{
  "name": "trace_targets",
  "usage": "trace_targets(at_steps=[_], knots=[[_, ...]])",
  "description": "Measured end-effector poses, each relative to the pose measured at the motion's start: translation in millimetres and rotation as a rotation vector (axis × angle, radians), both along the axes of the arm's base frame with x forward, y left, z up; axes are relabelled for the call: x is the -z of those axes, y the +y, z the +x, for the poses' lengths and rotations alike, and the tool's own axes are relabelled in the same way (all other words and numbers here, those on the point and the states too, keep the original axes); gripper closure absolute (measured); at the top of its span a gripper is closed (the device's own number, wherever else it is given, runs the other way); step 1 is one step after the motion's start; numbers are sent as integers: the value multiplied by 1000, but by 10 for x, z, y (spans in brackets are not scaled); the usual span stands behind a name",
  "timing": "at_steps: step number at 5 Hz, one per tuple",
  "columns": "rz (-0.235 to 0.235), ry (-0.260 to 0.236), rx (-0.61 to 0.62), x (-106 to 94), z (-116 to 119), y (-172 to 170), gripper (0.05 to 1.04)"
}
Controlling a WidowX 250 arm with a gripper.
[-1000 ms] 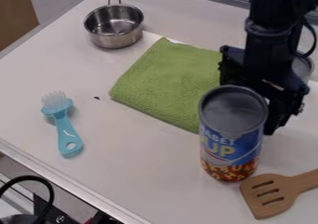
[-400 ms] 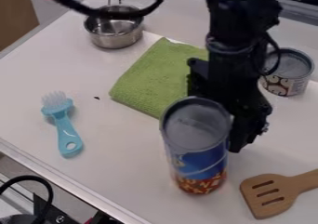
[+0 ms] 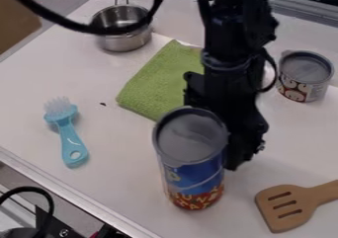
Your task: Move the can to the bottom of the table
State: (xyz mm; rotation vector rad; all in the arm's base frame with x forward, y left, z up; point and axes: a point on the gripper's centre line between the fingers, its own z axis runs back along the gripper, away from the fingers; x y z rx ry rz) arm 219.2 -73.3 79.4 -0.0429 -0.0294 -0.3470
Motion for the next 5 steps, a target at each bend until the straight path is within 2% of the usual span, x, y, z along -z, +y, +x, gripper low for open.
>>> trace_targets(at_steps=[2, 3, 4, 5], knots=[[15, -34, 7, 59, -104, 168, 86], [6, 3, -11, 67, -140, 268, 86], [30, 20, -5, 113, -133, 329, 86], [9, 2, -20, 18, -36, 329, 86]])
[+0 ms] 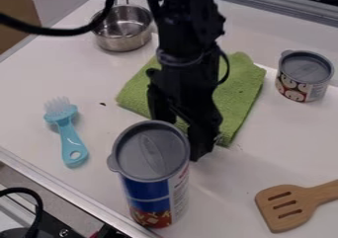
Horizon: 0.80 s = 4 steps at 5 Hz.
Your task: Move the can to the bottom of the table
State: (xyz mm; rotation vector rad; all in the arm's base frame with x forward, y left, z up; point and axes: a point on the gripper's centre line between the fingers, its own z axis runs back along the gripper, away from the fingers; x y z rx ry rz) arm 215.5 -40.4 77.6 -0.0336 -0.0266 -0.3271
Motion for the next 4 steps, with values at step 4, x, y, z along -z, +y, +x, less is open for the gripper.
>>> trace_targets(at_steps=[4], knots=[[-54, -201, -162, -413, 707, 235, 86]])
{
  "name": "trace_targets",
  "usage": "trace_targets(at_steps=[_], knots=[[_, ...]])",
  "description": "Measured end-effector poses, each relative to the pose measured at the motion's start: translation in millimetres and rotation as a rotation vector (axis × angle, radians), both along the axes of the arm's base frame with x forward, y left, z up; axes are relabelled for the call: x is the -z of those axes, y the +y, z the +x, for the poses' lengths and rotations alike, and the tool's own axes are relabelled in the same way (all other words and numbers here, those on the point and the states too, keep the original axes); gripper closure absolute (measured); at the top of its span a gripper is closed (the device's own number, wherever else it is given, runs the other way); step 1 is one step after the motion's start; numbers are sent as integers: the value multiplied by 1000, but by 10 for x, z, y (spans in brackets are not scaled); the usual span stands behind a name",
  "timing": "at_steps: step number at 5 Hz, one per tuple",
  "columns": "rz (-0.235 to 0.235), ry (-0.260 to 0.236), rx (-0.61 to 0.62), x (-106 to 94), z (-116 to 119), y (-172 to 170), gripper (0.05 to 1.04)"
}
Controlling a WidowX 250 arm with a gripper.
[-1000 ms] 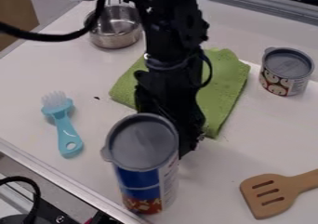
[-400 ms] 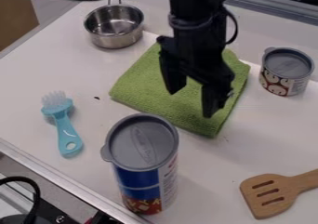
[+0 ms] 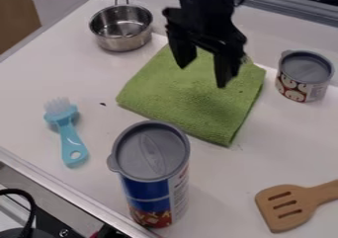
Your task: Move the can to the bottom of the table
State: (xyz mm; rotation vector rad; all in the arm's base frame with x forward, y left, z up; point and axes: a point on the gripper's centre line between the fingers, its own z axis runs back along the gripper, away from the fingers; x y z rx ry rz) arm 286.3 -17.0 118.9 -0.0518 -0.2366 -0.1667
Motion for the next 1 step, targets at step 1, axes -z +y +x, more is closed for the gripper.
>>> trace_targets(at_steps=[1], knots=[[-19, -42, -59, -89, 155, 291, 86]])
